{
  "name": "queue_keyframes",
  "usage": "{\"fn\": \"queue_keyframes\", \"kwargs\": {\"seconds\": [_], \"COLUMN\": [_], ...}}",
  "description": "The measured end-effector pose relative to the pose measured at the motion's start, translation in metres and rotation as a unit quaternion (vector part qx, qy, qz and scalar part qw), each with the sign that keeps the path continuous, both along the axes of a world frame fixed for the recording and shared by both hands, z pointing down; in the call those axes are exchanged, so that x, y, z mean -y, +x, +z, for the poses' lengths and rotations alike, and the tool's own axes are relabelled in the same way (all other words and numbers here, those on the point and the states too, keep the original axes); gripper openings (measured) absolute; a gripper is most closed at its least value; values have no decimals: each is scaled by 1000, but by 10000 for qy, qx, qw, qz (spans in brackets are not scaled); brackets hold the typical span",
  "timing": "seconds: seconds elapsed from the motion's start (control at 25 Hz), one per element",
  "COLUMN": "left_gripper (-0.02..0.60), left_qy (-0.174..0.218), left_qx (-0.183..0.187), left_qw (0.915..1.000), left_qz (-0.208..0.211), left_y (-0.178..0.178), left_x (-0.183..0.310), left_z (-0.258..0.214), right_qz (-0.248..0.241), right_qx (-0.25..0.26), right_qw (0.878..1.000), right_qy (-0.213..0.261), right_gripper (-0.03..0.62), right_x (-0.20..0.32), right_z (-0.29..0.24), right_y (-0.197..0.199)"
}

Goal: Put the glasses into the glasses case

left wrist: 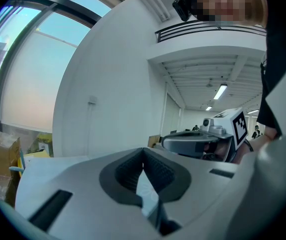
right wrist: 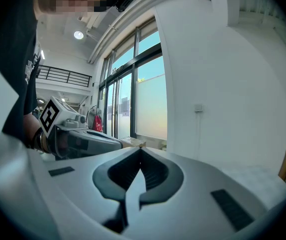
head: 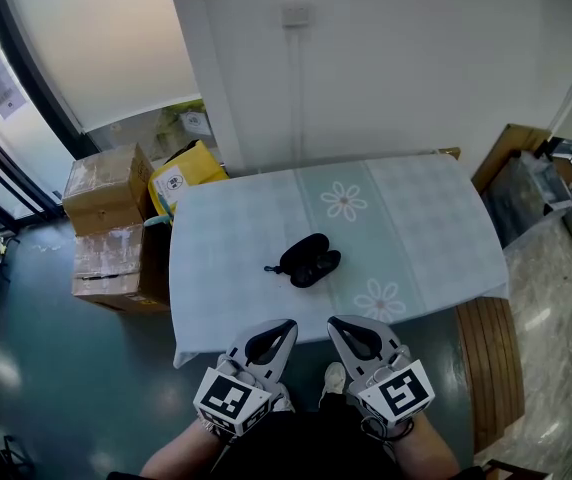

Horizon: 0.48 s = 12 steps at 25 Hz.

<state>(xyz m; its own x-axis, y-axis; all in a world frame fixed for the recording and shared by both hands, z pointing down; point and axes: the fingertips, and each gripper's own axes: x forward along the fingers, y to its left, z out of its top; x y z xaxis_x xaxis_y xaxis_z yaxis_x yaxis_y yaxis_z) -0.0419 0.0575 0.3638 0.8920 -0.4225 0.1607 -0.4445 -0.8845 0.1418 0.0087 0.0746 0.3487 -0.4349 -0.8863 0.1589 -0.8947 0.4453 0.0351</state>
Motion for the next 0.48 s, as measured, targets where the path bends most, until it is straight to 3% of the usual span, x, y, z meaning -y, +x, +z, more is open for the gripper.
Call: {"fn": "queue_keyframes", "kwargs": {"seconds": [0.48], "left_gripper": [26], "left_qy": [53], "left_qx": [3], "left_qw": [10000], "left_qz": [48], "left_y": [-2], "left_x": [-14], "left_z": [-7], "right_qz": [60], "right_qx": [-55], "right_qw": [10000], "right_qy": [28], "right_gripper": [21], "right_x": [-13], "right_z": [-10], "right_y": [-1]}}
